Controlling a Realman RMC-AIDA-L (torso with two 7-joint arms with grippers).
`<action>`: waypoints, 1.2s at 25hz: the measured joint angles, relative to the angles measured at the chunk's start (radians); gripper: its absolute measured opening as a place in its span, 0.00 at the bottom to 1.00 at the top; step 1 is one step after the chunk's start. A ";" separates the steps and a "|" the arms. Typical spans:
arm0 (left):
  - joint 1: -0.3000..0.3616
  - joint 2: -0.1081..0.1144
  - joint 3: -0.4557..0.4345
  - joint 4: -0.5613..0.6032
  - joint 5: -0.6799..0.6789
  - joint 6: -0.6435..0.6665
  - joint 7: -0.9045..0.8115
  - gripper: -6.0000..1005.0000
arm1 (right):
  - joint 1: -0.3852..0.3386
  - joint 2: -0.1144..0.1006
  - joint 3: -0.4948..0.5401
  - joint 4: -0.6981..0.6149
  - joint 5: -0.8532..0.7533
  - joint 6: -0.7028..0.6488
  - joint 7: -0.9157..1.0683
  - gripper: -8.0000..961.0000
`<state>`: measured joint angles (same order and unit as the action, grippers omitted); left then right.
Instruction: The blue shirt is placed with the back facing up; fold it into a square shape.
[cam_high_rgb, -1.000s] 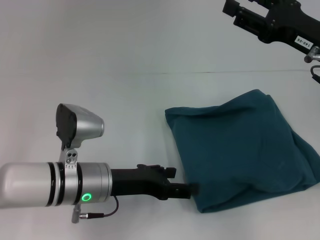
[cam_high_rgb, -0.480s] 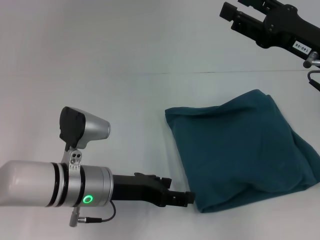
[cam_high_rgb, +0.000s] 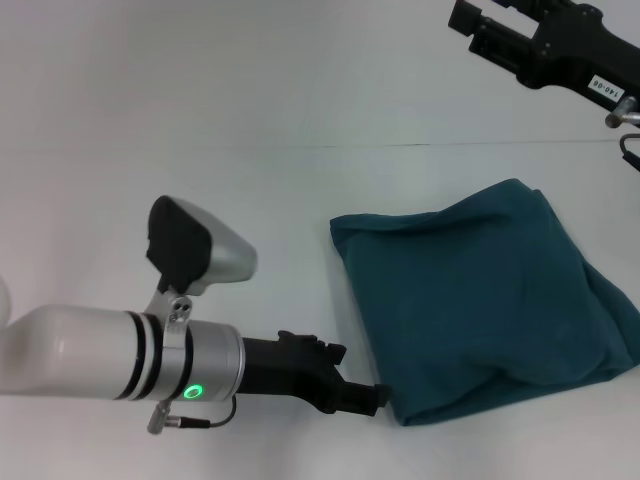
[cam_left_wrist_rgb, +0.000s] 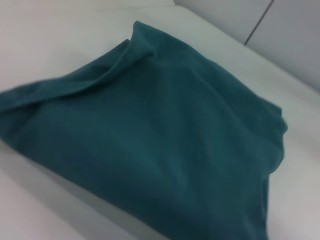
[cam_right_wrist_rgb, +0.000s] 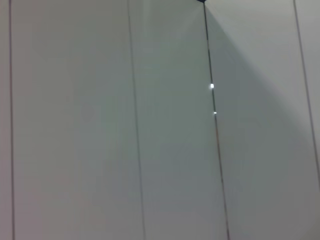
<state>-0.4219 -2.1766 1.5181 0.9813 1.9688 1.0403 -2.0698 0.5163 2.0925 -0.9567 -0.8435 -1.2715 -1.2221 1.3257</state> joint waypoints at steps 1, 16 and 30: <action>0.000 0.000 0.013 0.018 0.023 -0.011 0.003 0.86 | 0.000 -0.001 0.001 -0.002 0.000 0.009 0.002 0.77; 0.015 0.000 0.107 0.308 0.244 -0.030 0.005 0.85 | 0.005 -0.006 0.095 -0.003 -0.002 0.044 0.060 0.77; 0.004 0.000 0.229 0.410 0.303 0.066 -0.106 0.86 | 0.011 -0.048 0.156 -0.004 -0.042 0.078 0.179 0.77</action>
<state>-0.4180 -2.1768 1.7475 1.3909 2.2722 1.1065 -2.1759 0.5274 2.0445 -0.8010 -0.8476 -1.3139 -1.1439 1.5049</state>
